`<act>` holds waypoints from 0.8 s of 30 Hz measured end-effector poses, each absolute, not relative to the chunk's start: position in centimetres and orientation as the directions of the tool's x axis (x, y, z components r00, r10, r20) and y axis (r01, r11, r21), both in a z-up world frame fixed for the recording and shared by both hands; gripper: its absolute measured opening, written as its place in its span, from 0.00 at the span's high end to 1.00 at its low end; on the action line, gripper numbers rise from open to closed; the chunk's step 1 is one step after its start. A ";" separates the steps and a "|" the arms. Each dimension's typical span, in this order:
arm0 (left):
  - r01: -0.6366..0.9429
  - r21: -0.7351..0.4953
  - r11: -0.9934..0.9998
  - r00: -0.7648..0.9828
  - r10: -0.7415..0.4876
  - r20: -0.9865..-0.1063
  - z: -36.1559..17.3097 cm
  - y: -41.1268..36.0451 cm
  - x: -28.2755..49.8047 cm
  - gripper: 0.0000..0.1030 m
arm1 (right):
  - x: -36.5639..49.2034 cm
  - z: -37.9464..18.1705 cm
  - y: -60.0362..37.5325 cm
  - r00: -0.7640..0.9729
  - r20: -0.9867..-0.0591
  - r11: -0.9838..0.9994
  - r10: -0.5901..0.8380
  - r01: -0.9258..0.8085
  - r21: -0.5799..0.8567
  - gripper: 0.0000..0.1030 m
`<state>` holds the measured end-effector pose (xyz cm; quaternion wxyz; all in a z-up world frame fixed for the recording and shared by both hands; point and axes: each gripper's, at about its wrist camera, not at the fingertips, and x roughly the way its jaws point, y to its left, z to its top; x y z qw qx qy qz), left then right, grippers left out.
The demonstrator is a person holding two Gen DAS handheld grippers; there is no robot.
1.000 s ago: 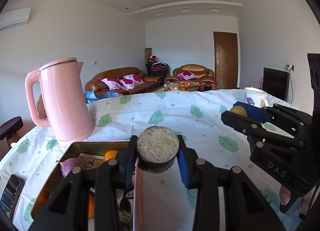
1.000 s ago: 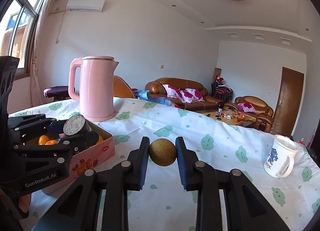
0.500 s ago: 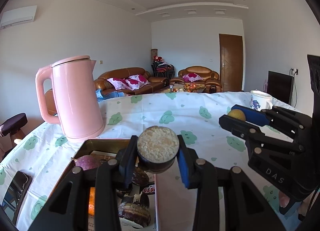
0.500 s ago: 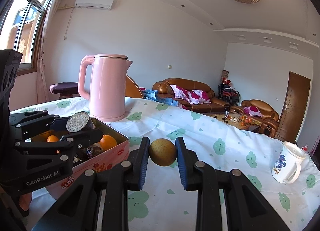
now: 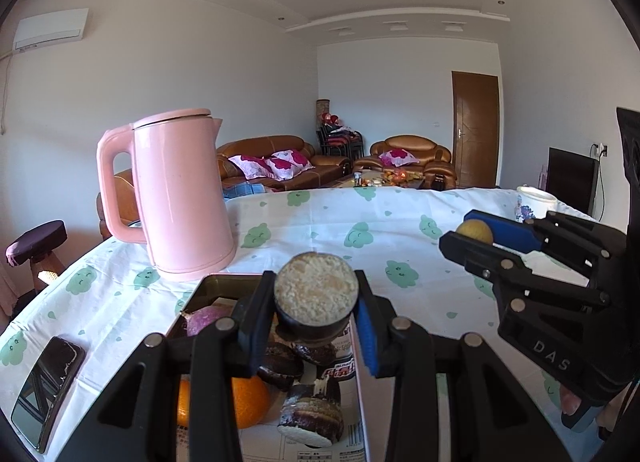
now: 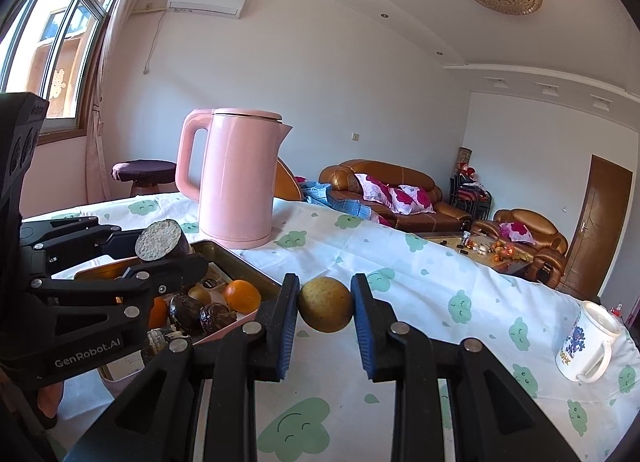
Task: Organize fruits
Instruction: 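Carry the yellow fruit toward the tin with the right tool while the left carries the cut piece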
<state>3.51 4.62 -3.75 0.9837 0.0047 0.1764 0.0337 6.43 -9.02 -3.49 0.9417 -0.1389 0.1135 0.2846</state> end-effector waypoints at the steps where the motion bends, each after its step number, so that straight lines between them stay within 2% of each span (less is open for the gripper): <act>1: -0.068 0.021 0.997 0.935 0.071 -0.347 -3.7 4.8 3.5 0.62 | 6.4 -3.5 -8.8 0.811 -0.293 0.797 0.507 -0.570 -0.199 0.73; 24: -0.148 0.013 0.989 0.922 0.143 -0.359 -3.4 8.8 2.5 0.62 | 6.7 -2.9 -5.1 0.775 -0.307 0.749 0.552 -0.623 -0.227 0.73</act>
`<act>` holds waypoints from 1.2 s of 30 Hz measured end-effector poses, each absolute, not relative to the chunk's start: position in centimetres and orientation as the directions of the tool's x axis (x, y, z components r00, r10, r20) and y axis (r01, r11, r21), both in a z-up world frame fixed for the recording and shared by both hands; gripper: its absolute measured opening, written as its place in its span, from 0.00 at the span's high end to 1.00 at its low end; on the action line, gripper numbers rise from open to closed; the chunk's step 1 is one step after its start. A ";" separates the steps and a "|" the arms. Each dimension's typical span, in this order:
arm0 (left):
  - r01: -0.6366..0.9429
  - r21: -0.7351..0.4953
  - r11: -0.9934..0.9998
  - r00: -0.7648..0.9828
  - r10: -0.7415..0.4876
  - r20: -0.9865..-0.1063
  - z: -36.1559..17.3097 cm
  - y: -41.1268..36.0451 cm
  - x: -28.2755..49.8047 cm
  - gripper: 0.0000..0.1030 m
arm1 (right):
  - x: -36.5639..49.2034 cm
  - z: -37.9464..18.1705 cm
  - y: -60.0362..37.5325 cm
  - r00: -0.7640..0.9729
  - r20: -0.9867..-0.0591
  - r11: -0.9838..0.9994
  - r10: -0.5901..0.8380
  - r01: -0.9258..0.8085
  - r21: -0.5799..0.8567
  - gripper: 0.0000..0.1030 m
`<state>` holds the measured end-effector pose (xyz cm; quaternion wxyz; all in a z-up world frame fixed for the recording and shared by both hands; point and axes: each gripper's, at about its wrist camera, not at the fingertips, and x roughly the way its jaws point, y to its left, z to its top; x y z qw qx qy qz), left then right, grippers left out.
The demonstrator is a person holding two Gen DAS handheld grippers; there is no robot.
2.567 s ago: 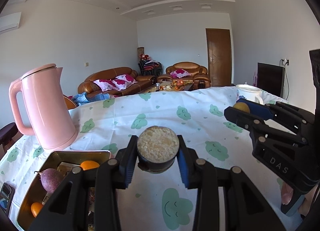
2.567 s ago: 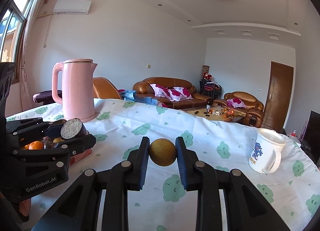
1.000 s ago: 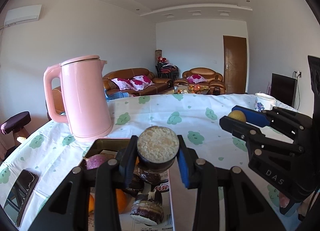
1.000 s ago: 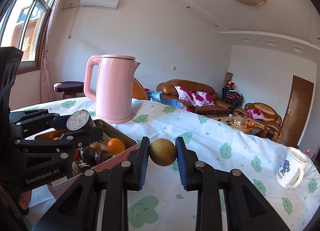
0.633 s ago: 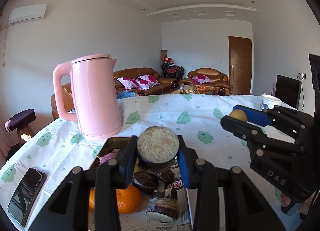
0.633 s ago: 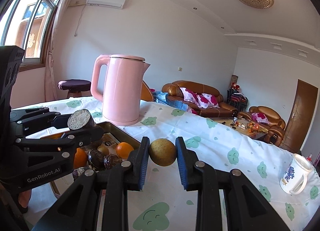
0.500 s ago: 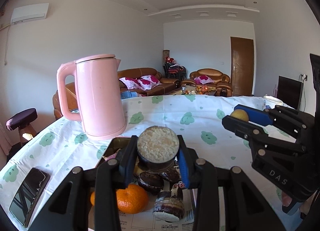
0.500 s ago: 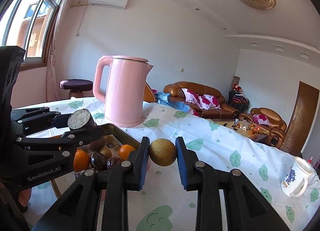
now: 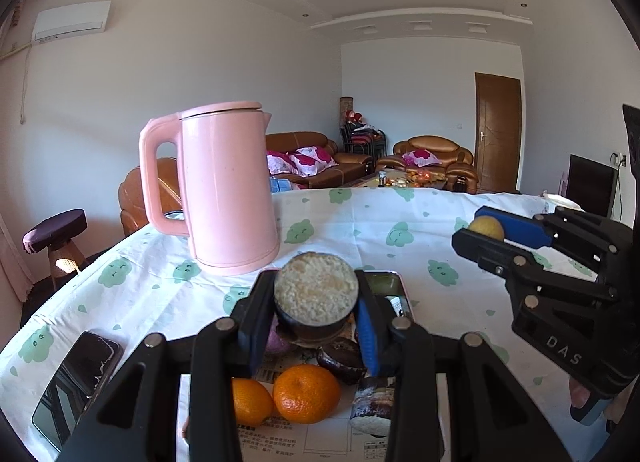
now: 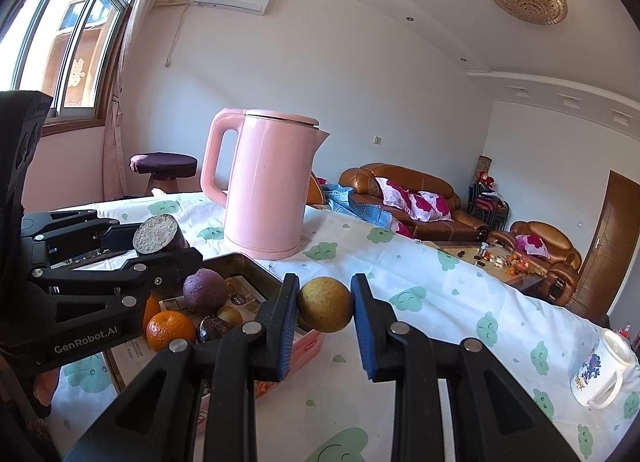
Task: Organize fruits
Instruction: 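Carry the yellow fruit toward the tin with the right tool while the left carries the cut piece, then lower the yellow fruit into the tin and open the right tool while the left releases the cut piece there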
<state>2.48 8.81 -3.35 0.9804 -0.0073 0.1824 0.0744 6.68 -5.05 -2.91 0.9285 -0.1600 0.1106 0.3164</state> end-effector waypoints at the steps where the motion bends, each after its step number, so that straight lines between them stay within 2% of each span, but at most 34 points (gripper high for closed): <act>1: -0.152 0.011 0.988 0.921 0.146 -0.361 -3.4 9.0 2.4 0.62 | 6.7 -2.9 -4.9 0.774 -0.308 0.746 0.554 -0.625 -0.228 0.73; 26: -0.193 0.019 0.981 0.894 0.184 -0.410 -4.4 12.0 2.2 0.62 | 6.8 -3.2 -0.9 0.734 -0.347 0.702 0.584 -0.671 -0.237 0.73; 36: -0.177 0.027 0.984 0.873 0.170 -0.457 -5.3 12.4 2.7 0.62 | 8.2 -4.7 1.0 0.679 -0.441 0.683 0.587 -0.708 -0.180 0.72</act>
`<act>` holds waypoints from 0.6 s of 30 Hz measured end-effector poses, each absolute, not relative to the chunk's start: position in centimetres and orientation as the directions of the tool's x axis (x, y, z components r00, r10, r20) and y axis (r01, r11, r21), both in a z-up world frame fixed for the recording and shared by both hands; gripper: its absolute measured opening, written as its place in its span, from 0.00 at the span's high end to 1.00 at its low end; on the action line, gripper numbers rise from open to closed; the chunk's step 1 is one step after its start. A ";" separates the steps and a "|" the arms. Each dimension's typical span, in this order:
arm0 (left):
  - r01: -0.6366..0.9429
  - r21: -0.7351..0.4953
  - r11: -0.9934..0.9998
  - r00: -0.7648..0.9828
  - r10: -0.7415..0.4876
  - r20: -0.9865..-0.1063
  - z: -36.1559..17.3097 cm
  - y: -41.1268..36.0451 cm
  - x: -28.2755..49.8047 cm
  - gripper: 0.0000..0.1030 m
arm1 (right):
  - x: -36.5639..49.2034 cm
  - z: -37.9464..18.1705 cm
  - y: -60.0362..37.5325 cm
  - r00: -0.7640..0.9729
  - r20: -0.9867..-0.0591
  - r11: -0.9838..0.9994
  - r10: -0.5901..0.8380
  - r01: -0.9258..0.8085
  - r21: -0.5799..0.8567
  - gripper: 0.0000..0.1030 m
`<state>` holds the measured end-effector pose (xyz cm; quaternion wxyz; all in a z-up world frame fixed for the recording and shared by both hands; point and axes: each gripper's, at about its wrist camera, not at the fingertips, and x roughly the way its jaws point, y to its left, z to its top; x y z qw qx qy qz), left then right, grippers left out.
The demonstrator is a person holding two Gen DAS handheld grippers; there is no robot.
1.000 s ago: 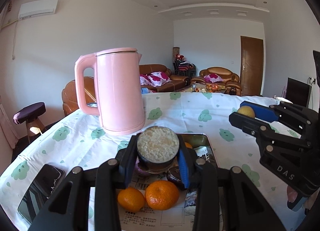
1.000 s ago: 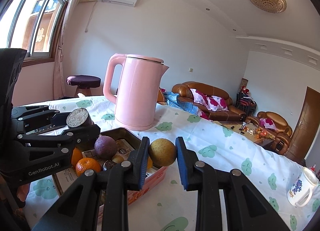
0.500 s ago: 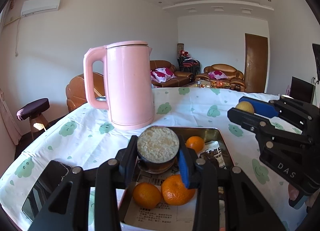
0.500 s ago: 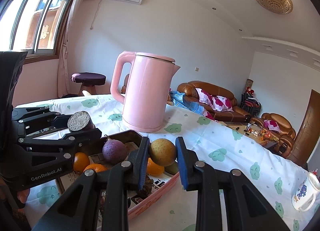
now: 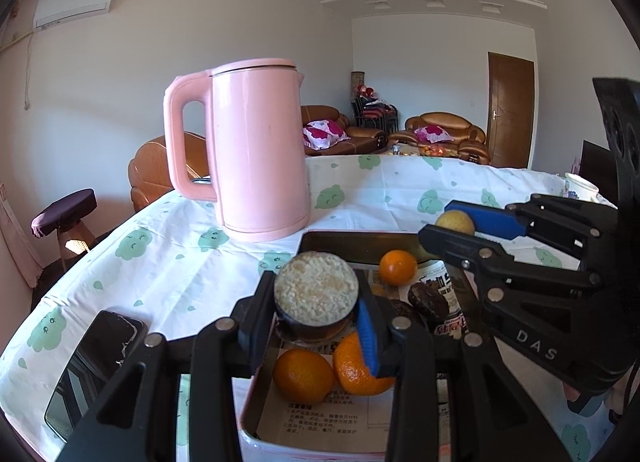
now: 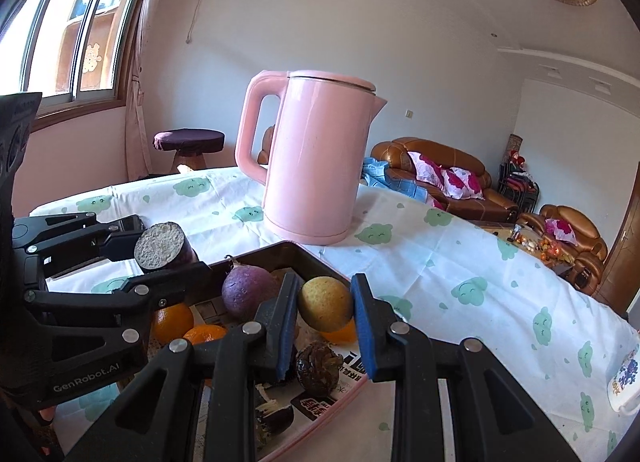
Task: Organize fruits
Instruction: 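Lower the yellow fruit into the tin and open the right tool while the left releases the cut piece there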
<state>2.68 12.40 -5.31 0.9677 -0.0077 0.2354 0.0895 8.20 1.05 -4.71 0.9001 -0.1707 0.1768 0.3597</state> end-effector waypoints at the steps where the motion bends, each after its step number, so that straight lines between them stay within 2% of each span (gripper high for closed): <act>1: -0.173 0.029 0.984 0.869 0.167 -0.465 -5.4 12.4 2.8 0.62 | 8.5 -4.9 1.2 0.669 -0.456 0.681 0.587 -0.713 -0.167 0.72; 6: -0.154 0.023 0.988 0.846 0.144 -0.513 -6.3 12.4 3.4 0.62 | 9.0 -6.2 2.0 0.635 -0.520 0.670 0.571 -0.726 -0.152 0.72; 12: -0.147 0.041 0.988 0.845 0.147 -0.514 -6.5 12.0 3.3 0.59 | 9.5 -7.0 2.3 0.609 -0.567 0.663 0.554 -0.735 -0.143 0.72; 18: -0.170 0.056 0.984 0.844 0.175 -0.508 -6.4 12.0 3.1 0.47 | 9.6 -7.2 2.5 0.597 -0.587 0.660 0.547 -0.739 -0.137 0.70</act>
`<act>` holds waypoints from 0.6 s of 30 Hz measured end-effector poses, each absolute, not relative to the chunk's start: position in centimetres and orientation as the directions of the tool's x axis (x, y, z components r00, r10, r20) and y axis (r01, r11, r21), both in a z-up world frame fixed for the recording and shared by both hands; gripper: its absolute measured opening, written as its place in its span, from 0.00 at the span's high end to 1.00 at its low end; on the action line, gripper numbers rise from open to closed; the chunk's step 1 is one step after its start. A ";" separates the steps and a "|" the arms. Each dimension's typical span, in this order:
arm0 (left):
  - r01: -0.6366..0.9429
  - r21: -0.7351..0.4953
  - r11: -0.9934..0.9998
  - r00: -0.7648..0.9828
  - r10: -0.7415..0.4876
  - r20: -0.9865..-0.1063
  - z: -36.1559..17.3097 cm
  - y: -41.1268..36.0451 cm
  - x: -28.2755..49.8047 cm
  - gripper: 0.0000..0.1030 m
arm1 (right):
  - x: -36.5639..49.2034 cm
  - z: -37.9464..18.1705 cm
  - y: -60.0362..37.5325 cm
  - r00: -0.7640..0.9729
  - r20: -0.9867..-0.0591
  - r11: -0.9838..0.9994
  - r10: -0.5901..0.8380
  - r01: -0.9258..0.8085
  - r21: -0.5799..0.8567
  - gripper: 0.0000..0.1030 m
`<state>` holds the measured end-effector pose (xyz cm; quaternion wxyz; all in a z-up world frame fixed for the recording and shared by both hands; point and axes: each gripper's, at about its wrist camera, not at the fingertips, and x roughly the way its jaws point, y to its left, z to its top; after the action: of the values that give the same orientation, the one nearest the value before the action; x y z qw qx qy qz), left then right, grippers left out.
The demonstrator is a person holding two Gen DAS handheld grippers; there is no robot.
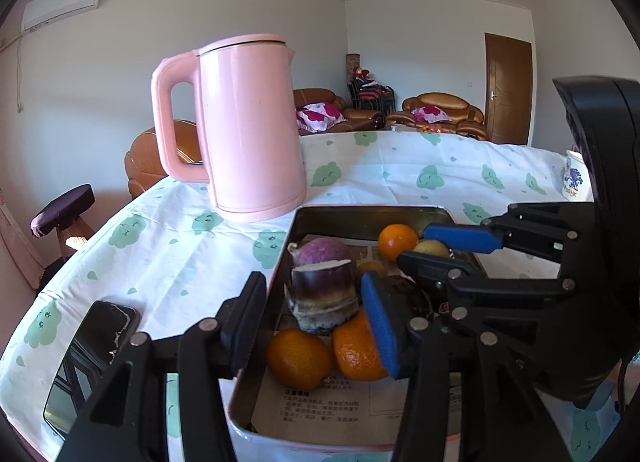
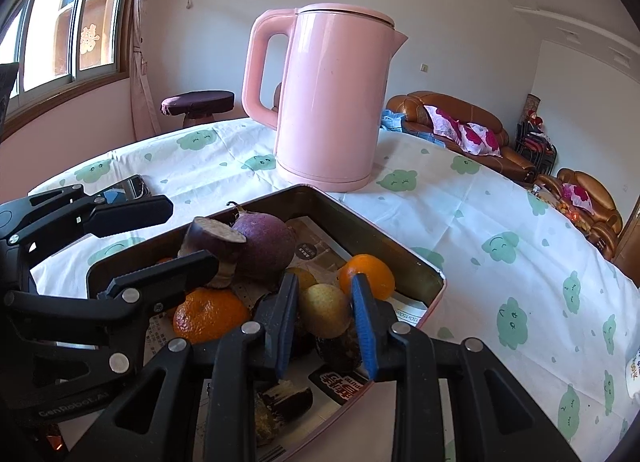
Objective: Organize fruits
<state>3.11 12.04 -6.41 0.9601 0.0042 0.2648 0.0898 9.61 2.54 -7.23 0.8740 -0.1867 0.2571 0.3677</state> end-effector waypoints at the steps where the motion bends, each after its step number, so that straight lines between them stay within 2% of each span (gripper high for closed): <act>1: -0.174 0.057 0.983 0.844 0.179 -0.506 -6.4 12.1 3.0 0.44 | 9.6 -7.2 2.5 0.600 -0.585 0.662 0.546 -0.737 -0.137 0.70; 4: -0.183 0.064 0.981 0.845 0.190 -0.500 -6.2 12.1 2.8 0.37 | 9.5 -7.1 2.3 0.607 -0.576 0.669 0.547 -0.731 -0.136 0.68; 10: -0.181 0.070 0.981 0.859 0.193 -0.474 -5.6 11.7 2.0 0.27 | 8.8 -6.4 0.8 0.642 -0.535 0.699 0.549 -0.704 -0.128 0.58; 13: -0.175 0.070 0.982 0.871 0.187 -0.455 -5.1 11.2 1.5 0.27 | 8.2 -5.6 -0.3 0.669 -0.501 0.718 0.549 -0.684 -0.127 0.55; 15: -0.172 0.070 0.983 0.877 0.185 -0.443 -4.7 10.9 1.2 0.27 | 7.7 -4.9 -1.2 0.693 -0.473 0.733 0.543 -0.667 -0.136 0.49; 17: -0.167 0.071 0.983 0.884 0.182 -0.430 -4.3 10.5 0.9 0.26 | 7.1 -4.2 -2.1 0.722 -0.443 0.750 0.532 -0.644 -0.150 0.38; 18: -0.166 0.073 0.983 0.887 0.182 -0.424 -4.2 10.3 0.8 0.24 | 6.8 -3.9 -2.5 0.735 -0.426 0.758 0.527 -0.634 -0.155 0.37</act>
<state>0.80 10.25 -4.15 0.9713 0.0176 0.2197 0.0895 6.84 -2.53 -3.92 0.9198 -0.1465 0.1815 0.3155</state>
